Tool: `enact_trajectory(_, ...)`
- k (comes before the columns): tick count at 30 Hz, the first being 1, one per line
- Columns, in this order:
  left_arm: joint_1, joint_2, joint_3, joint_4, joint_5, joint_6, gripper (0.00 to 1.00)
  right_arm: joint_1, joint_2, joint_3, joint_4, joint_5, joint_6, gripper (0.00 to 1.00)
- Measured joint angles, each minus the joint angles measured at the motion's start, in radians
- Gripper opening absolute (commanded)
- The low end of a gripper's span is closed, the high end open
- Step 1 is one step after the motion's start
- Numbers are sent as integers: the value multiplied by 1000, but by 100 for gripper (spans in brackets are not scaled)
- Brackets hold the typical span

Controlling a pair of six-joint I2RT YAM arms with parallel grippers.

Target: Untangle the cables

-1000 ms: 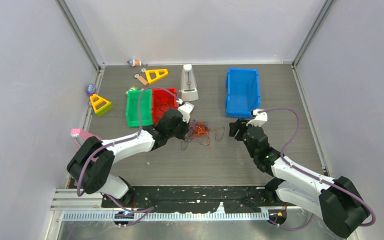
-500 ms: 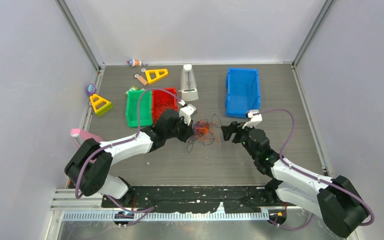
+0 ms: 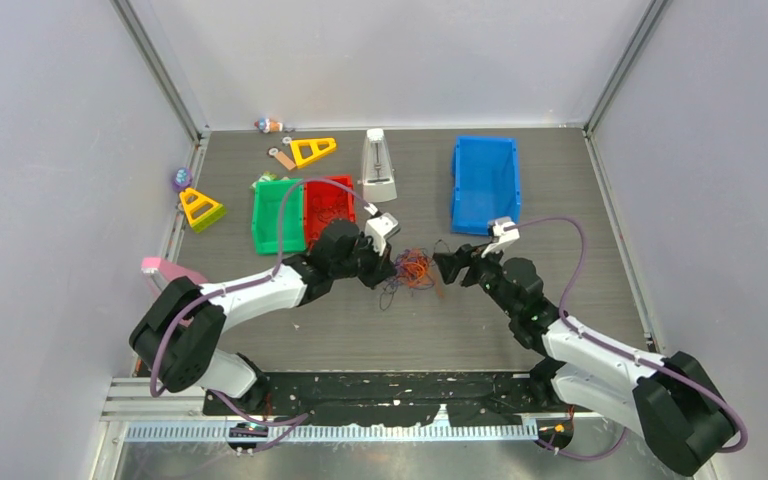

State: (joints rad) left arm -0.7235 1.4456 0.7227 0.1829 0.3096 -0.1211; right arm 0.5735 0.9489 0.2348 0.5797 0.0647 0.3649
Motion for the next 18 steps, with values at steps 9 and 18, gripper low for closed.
enact_trajectory(9,-10,-13,-21,27,25,3,0,-2,193,69,-3,-179,-9,78)
enact_trajectory(18,-10,-34,-38,38,26,3,0,-2,216,108,-89,-83,-16,56)
